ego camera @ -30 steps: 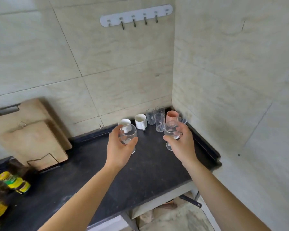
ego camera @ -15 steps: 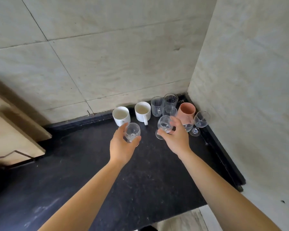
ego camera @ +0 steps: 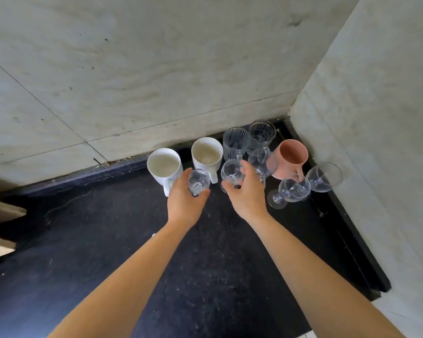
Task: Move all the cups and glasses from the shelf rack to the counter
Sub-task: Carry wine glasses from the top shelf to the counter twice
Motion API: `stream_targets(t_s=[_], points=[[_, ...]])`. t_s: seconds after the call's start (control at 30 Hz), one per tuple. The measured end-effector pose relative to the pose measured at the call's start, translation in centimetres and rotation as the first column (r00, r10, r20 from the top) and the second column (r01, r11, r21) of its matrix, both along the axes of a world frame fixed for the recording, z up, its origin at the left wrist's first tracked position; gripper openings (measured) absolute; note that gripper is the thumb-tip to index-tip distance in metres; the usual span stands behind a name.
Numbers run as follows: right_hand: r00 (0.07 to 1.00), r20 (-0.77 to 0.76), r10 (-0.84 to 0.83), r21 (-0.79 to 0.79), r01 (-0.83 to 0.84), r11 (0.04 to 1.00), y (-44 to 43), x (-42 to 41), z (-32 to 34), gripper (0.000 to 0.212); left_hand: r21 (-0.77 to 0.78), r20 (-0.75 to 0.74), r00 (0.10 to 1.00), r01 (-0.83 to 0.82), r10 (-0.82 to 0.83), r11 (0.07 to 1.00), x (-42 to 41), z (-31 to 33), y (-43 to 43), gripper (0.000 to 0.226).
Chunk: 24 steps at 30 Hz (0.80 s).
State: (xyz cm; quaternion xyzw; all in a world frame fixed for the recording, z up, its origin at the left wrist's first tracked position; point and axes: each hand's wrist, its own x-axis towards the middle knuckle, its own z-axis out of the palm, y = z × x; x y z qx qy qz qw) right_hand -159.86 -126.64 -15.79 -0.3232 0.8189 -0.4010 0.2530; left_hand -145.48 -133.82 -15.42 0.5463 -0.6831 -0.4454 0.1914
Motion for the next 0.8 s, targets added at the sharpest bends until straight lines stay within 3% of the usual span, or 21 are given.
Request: stream_targets(t_s=[0.2, 0.4, 0.5, 0.57, 0.7, 0.8], points=[[1.000, -0.013, -0.013, 0.063, 0.014, 0.998, -0.9, -0.1, -1.8, 0.069, -0.036, -0.037, 0.999, 0.019, -0.020, 0.999, -0.5, -1.5, -1.5, 0.041], [1.000, -0.001, -0.027, 0.092, 0.027, 0.995, -1.2, -0.2, -1.9, 0.074, -0.010, -0.014, 0.999, 0.043, -0.043, 0.999, 0.0, -1.8, -1.7, 0.050], [1.000, -0.007, -0.008, 0.142, 0.009, 0.990, -1.1, -0.3, -1.7, 0.082, 0.043, 0.010, 0.997, 0.072, -0.073, 0.996, 0.5, -1.4, -1.6, 0.078], [0.999, 0.004, 0.032, 0.210, -0.032, 0.977, -0.8, -0.3, -1.3, 0.089, 0.049, 0.033, 0.995, 0.094, -0.096, 0.994, 1.1, -0.4, -1.4, 0.083], [0.994, 0.044, 0.100, 0.302, -0.109, 0.947, -0.3, -0.2, 1.0, 0.101, 0.019, 0.111, 0.987, 0.116, -0.117, 0.993, 2.7, 2.9, -1.1, 0.084], [0.993, 0.026, 0.117, 0.315, -0.119, 0.942, -0.1, 0.0, 4.3, 0.103, -0.061, 0.176, 0.977, 0.133, -0.121, 0.989, 4.3, 6.7, -0.8, 0.073]])
